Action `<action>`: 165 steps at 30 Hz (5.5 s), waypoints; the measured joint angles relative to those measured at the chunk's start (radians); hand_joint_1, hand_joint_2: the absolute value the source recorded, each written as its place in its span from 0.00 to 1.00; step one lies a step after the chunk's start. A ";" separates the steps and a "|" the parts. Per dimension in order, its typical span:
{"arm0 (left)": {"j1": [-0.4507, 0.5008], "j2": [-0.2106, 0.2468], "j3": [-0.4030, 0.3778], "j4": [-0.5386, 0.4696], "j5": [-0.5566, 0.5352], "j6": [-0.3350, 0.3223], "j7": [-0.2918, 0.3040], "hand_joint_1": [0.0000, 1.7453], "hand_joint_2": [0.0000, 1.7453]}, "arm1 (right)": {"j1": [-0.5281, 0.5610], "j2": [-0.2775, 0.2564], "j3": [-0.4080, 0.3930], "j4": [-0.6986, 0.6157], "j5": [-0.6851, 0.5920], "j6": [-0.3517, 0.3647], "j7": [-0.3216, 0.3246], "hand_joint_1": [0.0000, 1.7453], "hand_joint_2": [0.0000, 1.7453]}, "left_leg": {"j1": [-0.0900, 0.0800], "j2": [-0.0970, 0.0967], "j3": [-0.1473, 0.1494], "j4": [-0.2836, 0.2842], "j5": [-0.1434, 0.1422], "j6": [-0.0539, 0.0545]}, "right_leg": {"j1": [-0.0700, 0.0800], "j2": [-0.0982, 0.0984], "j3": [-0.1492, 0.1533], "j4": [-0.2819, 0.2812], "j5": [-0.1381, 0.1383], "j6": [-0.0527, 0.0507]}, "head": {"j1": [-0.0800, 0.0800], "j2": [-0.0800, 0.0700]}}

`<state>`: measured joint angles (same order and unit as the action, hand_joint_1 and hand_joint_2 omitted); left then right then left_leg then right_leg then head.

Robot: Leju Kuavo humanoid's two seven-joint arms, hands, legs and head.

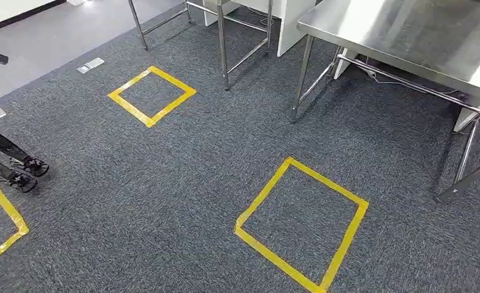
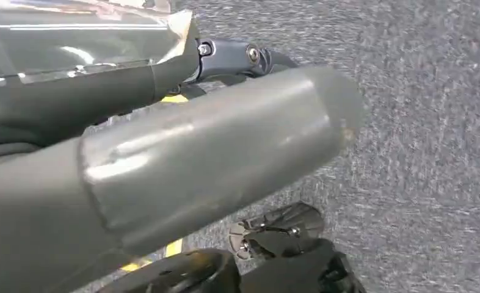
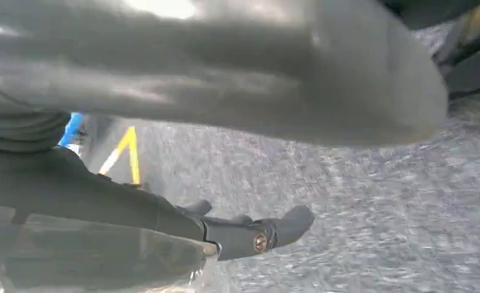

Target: Take the parts from the cabinet and place them on the table.

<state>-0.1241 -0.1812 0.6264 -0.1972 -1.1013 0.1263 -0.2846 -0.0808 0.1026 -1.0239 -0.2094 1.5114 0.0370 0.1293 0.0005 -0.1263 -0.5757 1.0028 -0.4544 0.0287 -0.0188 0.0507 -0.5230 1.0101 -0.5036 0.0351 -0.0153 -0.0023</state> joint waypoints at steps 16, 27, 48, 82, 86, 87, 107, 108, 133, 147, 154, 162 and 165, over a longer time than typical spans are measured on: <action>0.040 0.002 0.054 0.000 0.069 0.084 -0.028 0.00 0.00 | 0.001 0.011 0.026 0.000 0.049 -0.026 -0.036 0.00 0.00 | -0.007 0.170 -0.019 0.020 -0.008 0.002 | 0.013 -0.185 0.034 -0.015 -0.021 -0.001 | -0.008 0.000; 0.065 0.004 0.122 0.000 0.109 0.114 -0.004 0.00 0.00 | 0.019 0.019 0.077 0.002 0.044 -0.037 -0.039 0.00 0.00 | -0.008 0.019 -0.005 0.006 0.007 0.027 | 0.006 0.023 -0.015 0.005 -0.002 0.011 | -0.002 0.000; 0.075 0.018 0.181 0.000 0.158 0.142 -0.005 0.00 0.00 | -0.005 0.029 0.087 0.002 0.048 0.000 -0.036 0.00 0.00 | 0.009 0.151 -0.001 0.003 -0.001 0.012 | 0.011 -0.160 0.029 0.001 -0.034 0.001 | -0.005 0.000; 0.055 0.034 0.261 0.000 0.163 0.085 -0.050 0.00 0.00 | -0.021 0.046 0.082 0.004 0.000 -0.023 -0.018 0.00 0.00 | 0.010 0.114 -0.004 0.000 0.005 0.026 | 0.007 -0.062 -0.101 0.242 -0.130 -0.022 | -0.001 0.000; 0.057 0.033 0.253 0.000 0.145 0.074 -0.056 0.00 0.00 | -0.017 0.044 0.072 0.004 -0.014 -0.023 -0.014 0.00 0.00 | 0.011 0.054 -0.001 0.002 0.005 0.024 | -0.002 -0.053 -0.096 0.194 -0.069 0.016 | 0.000 0.000; 0.057 0.032 0.249 0.000 0.139 0.071 -0.056 0.00 0.00 | -0.018 0.042 0.069 0.004 -0.018 -0.023 -0.014 0.00 0.00 | 0.012 0.039 0.001 0.003 0.005 0.020 | -0.007 -0.039 -0.054 0.102 -0.029 0.026 | -0.001 0.000; -0.037 0.001 0.193 -0.002 0.084 0.000 0.037 0.00 0.00 | -0.022 0.024 0.024 0.004 -0.041 -0.023 -0.045 0.00 0.00 | -0.001 0.196 -0.017 0.028 -0.016 -0.004 | 0.019 -0.183 0.013 -0.006 -0.011 -0.014 | -0.007 0.000; -0.047 0.000 0.192 -0.002 0.084 -0.007 0.044 0.00 0.00 | -0.026 0.026 0.025 0.004 -0.032 -0.024 -0.048 0.00 0.00 | -0.005 0.183 -0.018 0.025 -0.015 0.001 | 0.019 -0.196 0.017 -0.008 -0.010 -0.010 | -0.007 0.000; -0.059 0.037 0.178 -0.006 0.028 -0.074 0.145 0.00 0.00 | -0.017 0.039 0.109 0.009 0.051 0.016 -0.016 0.00 0.00 | 0.017 0.132 -0.105 0.183 -0.052 -0.038 | 0.006 -0.122 -0.008 -0.001 0.006 -0.045 | -0.015 0.000; -0.065 0.039 0.073 -0.006 -0.056 -0.075 0.179 0.00 0.00 | -0.012 0.031 0.153 0.009 0.051 0.027 -0.003 0.00 0.00 | 0.013 0.070 -0.009 -0.005 0.014 0.018 | 0.001 -0.059 -0.113 0.258 -0.109 0.001 | -0.005 0.000; -0.055 0.039 0.080 -0.006 -0.022 -0.048 0.174 0.00 0.00 | -0.013 0.036 0.152 0.013 0.050 0.015 0.008 0.00 0.00 | 0.015 -0.004 -0.027 0.009 0.019 -0.021 | -0.008 0.000 -0.002 0.013 -0.006 0.006 | -0.005 0.000; -0.042 0.039 0.090 -0.006 -0.012 -0.035 0.172 0.00 0.00 | -0.010 0.045 0.152 0.013 0.051 0.012 0.013 0.00 0.00 | 0.015 0.120 -0.177 0.317 -0.110 -0.028 | 0.007 -0.108 0.002 0.009 -0.010 -0.035 | -0.013 0.000; -0.040 0.039 0.100 -0.006 -0.004 -0.025 0.168 0.00 0.00 | -0.014 0.049 0.152 0.013 0.051 0.012 0.013 0.00 0.00 | 0.006 0.169 -0.046 0.085 -0.001 -0.003 | 0.013 -0.143 0.011 0.009 -0.015 -0.040 | -0.013 0.000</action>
<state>-0.1642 -0.1427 0.7267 -0.2033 -1.1051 0.1015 -0.1164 -0.0949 0.1518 -0.8717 -0.1961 1.5625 0.0488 0.1427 0.0067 0.0429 -0.6219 1.0882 -0.4552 0.0261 -0.0058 -0.0926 -0.5125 1.0191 -0.5188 -0.0051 -0.0282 -0.0023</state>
